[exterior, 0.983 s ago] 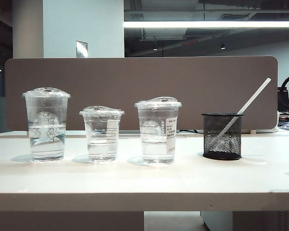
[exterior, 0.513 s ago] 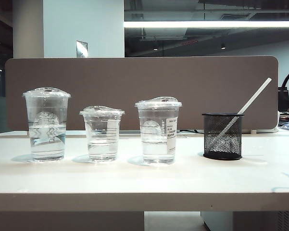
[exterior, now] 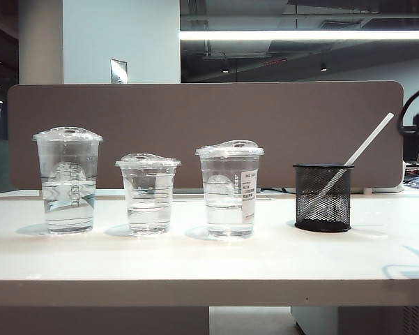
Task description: Pick up the straw and insert it into the medium coffee cup.
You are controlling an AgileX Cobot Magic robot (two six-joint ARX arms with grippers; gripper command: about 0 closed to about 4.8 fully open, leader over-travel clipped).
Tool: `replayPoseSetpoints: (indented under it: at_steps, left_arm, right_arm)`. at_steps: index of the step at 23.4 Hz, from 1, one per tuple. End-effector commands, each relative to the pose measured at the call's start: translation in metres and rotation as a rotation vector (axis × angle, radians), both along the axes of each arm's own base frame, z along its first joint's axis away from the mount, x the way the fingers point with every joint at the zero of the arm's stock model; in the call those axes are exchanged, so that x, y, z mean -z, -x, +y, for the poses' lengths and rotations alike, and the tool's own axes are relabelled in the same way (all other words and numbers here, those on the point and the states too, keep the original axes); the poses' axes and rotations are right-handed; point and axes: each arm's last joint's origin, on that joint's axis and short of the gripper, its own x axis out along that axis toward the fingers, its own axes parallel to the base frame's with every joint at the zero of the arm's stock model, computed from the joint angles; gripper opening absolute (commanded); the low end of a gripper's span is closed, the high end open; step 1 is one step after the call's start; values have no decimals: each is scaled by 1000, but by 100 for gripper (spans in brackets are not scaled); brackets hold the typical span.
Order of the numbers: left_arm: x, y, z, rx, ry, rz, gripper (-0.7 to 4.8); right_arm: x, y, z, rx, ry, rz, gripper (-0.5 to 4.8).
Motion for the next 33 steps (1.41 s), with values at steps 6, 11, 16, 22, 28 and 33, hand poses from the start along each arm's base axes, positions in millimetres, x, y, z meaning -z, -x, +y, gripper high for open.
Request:
replayPoseSetpoints:
  at_steps: [6, 11, 16, 22, 28, 33]
  left_arm:
    - [-2, 0, 0, 2, 4, -13, -4]
    - [-2, 0, 0, 3, 4, -13, -4]
    - [-2, 0, 0, 2, 4, -13, -4]
    - [-2, 0, 0, 2, 4, -13, -4]
    - [-2, 0, 0, 3, 4, -13, -4]
    - [-2, 0, 0, 3, 4, -13, -4]
  right_arm:
    - [18, -20, 3, -8, -24, 22, 194]
    - [22, -20, 4, -45, -24, 41, 194]
    - [19, -25, 4, -50, -25, 23, 194]
    - [10, -36, 8, -135, -30, -24, 194]
    - [5, -41, 9, -136, -31, -48, 195]
    - [-4, -53, 9, -135, -32, -89, 213]
